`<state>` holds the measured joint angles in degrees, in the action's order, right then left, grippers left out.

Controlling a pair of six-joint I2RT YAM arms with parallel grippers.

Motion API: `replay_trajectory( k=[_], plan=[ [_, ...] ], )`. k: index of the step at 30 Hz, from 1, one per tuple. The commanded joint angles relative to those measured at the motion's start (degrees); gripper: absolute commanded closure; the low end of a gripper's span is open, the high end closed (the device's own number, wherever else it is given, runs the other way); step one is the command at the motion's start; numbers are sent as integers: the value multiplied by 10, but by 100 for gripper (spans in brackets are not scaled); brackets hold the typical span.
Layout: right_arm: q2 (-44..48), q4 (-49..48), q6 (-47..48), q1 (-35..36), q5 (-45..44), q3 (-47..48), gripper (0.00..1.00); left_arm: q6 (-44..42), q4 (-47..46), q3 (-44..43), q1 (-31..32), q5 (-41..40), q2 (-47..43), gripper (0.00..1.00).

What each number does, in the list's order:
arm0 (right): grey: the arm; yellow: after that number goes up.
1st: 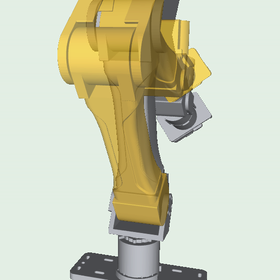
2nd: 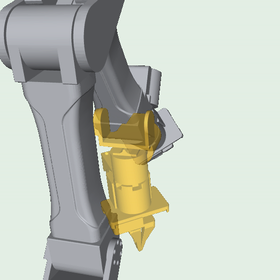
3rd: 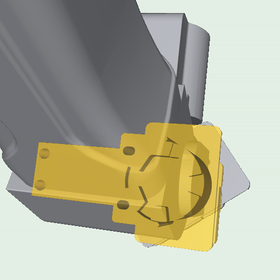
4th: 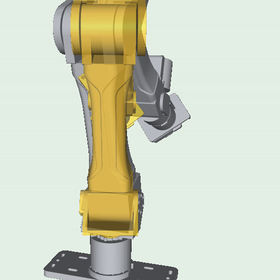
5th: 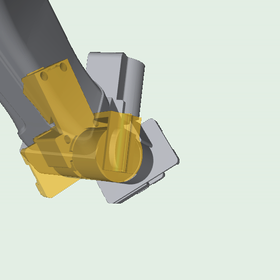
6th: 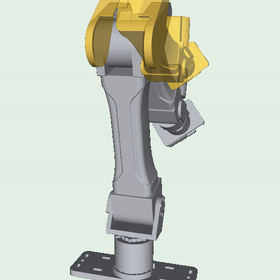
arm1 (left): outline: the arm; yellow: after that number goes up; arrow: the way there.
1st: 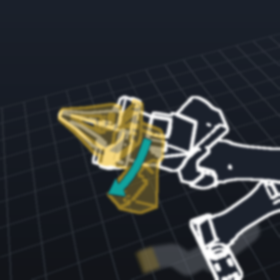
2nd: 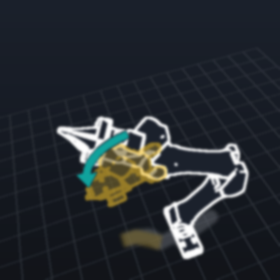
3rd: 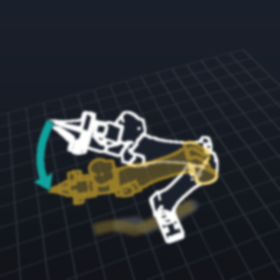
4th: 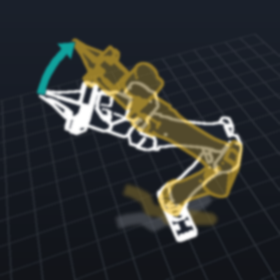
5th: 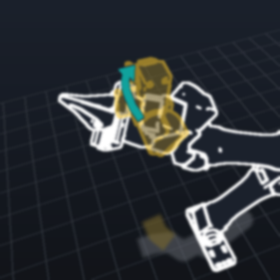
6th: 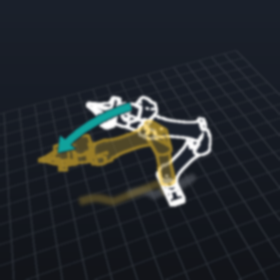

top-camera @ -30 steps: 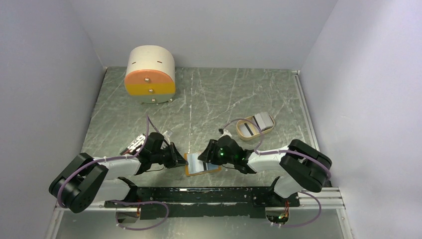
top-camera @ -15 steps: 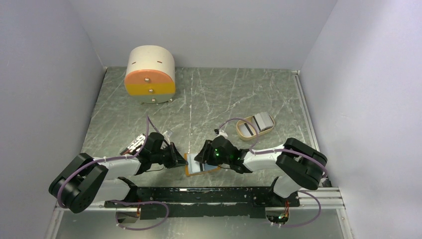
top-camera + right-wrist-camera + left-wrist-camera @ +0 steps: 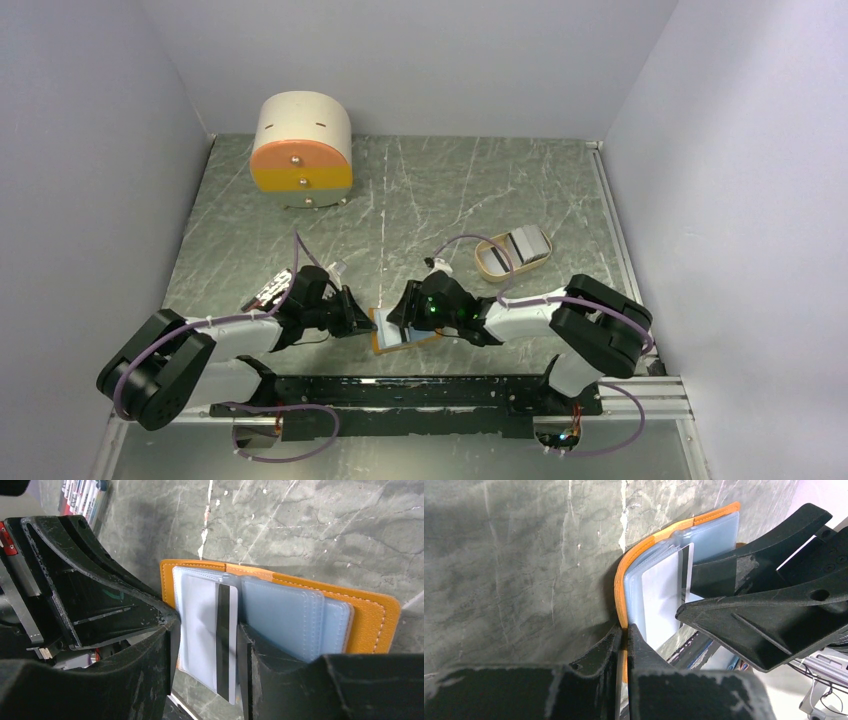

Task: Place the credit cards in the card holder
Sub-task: Insert the credit card into the card holder.

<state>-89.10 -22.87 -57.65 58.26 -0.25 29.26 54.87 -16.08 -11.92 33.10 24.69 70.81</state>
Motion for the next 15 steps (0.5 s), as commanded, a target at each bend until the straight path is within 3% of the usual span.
replay_trajectory(
  k=[1, 6, 15],
  plan=[
    [-7, 61, 22, 12, 5, 7, 50, 8, -27, -5, 8, 19, -5, 91],
    [30, 161, 56, 12, -29, 23, 48, 6, -13, -6, 7, 11, -16, 91],
    [11, 180, 64, 14, -24, 51, 53, 8, -21, -6, 8, 14, -6, 91]
  ],
)
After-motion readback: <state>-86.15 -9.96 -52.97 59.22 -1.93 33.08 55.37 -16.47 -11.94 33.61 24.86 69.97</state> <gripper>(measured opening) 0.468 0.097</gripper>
